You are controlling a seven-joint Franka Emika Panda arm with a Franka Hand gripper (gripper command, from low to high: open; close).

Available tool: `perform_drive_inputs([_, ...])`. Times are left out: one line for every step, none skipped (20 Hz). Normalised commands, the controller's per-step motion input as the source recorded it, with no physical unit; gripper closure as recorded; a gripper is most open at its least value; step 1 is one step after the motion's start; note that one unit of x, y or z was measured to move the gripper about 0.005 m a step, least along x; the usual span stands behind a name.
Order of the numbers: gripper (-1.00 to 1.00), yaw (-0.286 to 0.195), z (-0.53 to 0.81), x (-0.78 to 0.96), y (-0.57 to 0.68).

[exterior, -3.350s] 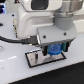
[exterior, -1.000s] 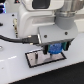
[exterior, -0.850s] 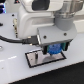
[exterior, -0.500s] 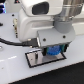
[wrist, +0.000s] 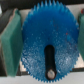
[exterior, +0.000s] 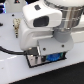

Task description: Insert the blue gear onto the right peg, followed by the red gear

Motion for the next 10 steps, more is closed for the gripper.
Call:
perform_drive_inputs([-1.0,0.0,0.29,-0.05,0.19])
perform_drive_inputs([-1.0,0.0,0.53,-0.01,0.18])
perform_drive_inputs([-1.0,0.0,0.55,-0.06,0.19])
perform_drive_inputs([-1.0,0.0,0.58,-0.07,0.22])
perform_drive_inputs([-1.0,0.0,0.54,-0.1,0.25])
perform_drive_inputs([-1.0,0.0,0.54,-0.07,0.24])
perform_drive_inputs([-1.0,0.0,0.56,-0.06,0.2])
perform_drive_inputs([-1.0,0.0,0.58,-0.03,0.2])
perform_drive_inputs([-1.0,0.0,0.57,-0.06,0.2])
perform_drive_inputs([-1.0,0.0,0.51,-0.19,0.2])
